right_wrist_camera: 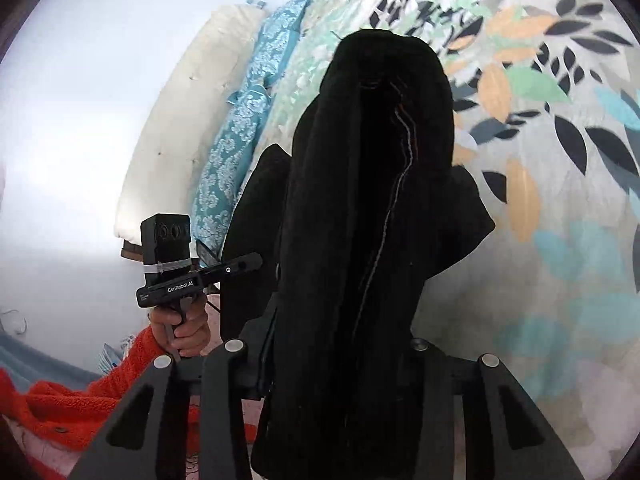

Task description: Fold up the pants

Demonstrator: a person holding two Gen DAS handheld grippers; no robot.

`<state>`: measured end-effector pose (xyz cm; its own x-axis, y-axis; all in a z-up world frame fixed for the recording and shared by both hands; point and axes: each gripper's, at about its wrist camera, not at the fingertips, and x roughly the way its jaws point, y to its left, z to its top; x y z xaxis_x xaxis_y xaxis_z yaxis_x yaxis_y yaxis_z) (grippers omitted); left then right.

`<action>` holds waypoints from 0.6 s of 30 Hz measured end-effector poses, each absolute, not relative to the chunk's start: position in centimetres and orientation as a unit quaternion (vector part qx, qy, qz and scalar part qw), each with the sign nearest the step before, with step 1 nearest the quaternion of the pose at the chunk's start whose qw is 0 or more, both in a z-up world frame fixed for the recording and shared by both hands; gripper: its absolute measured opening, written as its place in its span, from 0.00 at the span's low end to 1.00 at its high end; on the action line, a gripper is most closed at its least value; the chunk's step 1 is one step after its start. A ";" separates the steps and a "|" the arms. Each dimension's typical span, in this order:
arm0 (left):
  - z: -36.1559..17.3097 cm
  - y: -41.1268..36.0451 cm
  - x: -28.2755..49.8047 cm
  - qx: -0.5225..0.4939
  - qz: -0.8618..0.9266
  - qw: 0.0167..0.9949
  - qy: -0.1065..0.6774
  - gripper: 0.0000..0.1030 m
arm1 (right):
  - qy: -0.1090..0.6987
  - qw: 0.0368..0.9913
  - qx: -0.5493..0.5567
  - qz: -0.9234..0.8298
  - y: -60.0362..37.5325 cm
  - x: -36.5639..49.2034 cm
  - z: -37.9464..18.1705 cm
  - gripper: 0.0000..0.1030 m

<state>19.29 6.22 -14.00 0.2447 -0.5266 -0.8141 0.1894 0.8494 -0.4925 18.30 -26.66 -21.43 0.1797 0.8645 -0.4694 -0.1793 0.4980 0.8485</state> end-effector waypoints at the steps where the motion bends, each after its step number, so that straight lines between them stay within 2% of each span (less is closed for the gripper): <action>1: -13.1 5.9 19.9 -0.146 -0.233 0.781 0.560 0.27 | 0.509 0.702 0.324 0.378 -26.9 18.9 -20.4 0.38; 6: -10.5 3.8 25.8 -0.126 -0.223 0.813 0.522 0.28 | 0.483 0.747 0.281 0.362 -28.7 24.8 -16.9 0.38; 10: -11.3 1.3 30.5 -0.085 -0.183 0.835 0.512 0.33 | 0.499 0.774 0.237 0.311 -29.7 29.8 -17.6 0.40; 11: -12.1 1.0 31.2 -0.068 -0.165 0.839 0.514 0.44 | 0.515 0.777 0.226 0.284 -30.0 30.6 -18.7 0.45; 12: -13.3 0.4 31.9 -0.042 -0.132 0.845 0.517 0.57 | 0.537 0.782 0.208 0.241 -30.2 31.1 -19.9 0.58; 13: -14.3 0.0 32.1 -0.015 -0.093 0.849 0.519 0.64 | 0.557 0.788 0.184 0.186 -30.7 31.0 -21.1 0.68; 14: -15.1 -0.1 31.9 0.014 -0.051 0.854 0.517 0.69 | 0.565 0.795 0.169 0.139 -31.5 30.5 -21.8 0.87; 15: -15.5 0.1 31.2 0.031 -0.024 0.858 0.512 0.71 | 0.558 0.807 0.163 0.108 -32.6 29.4 -22.0 0.97; 18: -14.1 1.8 27.7 0.018 -0.012 0.882 0.472 0.86 | 0.500 0.845 0.177 0.063 -35.5 24.0 -20.1 1.00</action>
